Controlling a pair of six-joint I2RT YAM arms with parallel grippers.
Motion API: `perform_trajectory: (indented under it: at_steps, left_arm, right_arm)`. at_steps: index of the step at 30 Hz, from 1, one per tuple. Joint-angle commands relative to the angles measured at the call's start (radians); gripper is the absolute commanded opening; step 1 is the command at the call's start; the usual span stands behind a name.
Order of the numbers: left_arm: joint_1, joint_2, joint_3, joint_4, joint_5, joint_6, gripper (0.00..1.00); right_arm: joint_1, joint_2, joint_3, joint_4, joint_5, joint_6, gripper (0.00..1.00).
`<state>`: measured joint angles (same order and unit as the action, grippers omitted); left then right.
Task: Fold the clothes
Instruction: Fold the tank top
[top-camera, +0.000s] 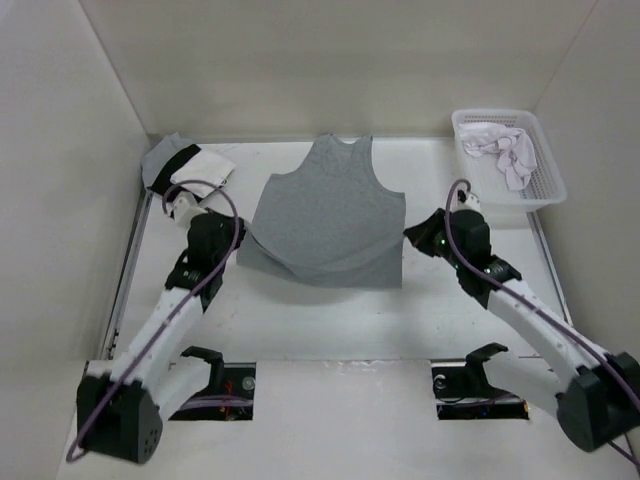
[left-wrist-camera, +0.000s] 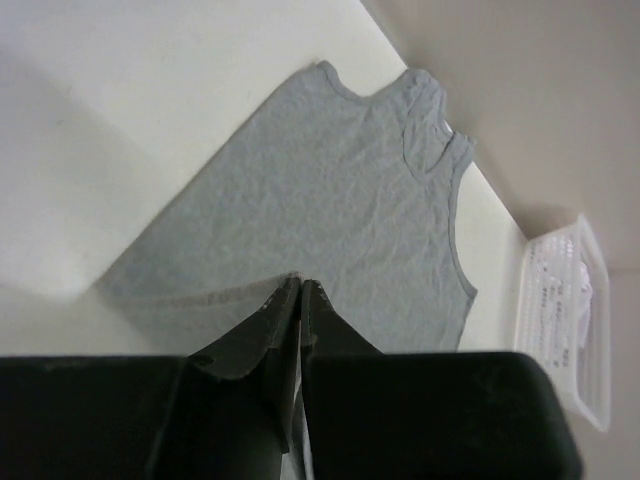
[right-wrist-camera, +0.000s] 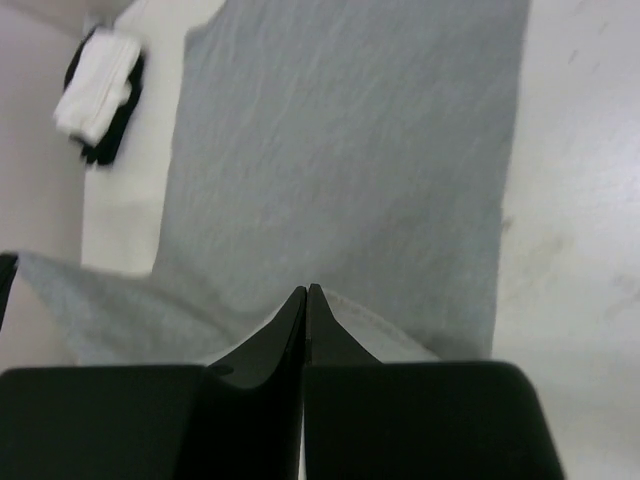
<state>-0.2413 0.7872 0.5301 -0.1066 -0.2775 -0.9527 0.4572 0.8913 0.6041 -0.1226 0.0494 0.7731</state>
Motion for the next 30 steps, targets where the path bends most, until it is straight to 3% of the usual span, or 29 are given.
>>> perform_trajectory:
  at_steps: [1, 7, 12, 14, 16, 17, 19, 24, 26, 28, 30]
  left_arm:
    - [0.023, 0.260, 0.169, 0.368, -0.025, 0.032, 0.00]
    - [0.055, 0.806, 0.679, 0.446, -0.028, 0.074, 0.00]
    - [0.075, 1.280, 1.221, 0.332, -0.003, 0.097, 0.03]
    - [0.078, 1.452, 1.432, 0.296, 0.004, 0.106, 0.11]
    - [0.083, 1.546, 1.542, 0.257, 0.023, 0.118, 0.34]
    - [0.090, 1.537, 1.513, 0.254, 0.034, 0.114, 0.40]
    - [0.101, 1.442, 1.339, 0.310, 0.026, 0.117, 0.48]
    - [0.101, 1.106, 0.773, 0.539, -0.003, 0.105, 0.47]
    - [0.092, 0.987, 0.560, 0.590, -0.019, 0.083, 0.44]
    - [0.093, 0.922, 0.417, 0.599, -0.005, 0.043, 0.40]
    - [0.109, 0.905, 0.325, 0.608, 0.061, -0.012, 0.40]
  right_arm:
    - [-0.138, 0.174, 0.144, 0.296, -0.048, -0.034, 0.00]
    - [-0.284, 0.585, 0.509, 0.377, -0.123, -0.023, 0.00]
    - [-0.367, 0.981, 0.909, 0.350, -0.143, 0.006, 0.00]
    - [-0.390, 1.137, 1.075, 0.336, -0.137, 0.047, 0.03]
    - [-0.398, 1.266, 1.213, 0.302, -0.149, 0.080, 0.26]
    - [-0.397, 1.299, 1.255, 0.263, -0.166, 0.078, 0.38]
    - [-0.394, 1.289, 1.237, 0.226, -0.178, 0.046, 0.48]
    - [-0.337, 1.039, 0.898, 0.314, -0.093, 0.011, 0.51]
    - [-0.288, 0.951, 0.765, 0.362, -0.076, 0.003, 0.37]
    - [-0.243, 0.891, 0.657, 0.391, -0.082, 0.003, 0.11]
    - [-0.211, 0.848, 0.567, 0.411, -0.071, 0.011, 0.00]
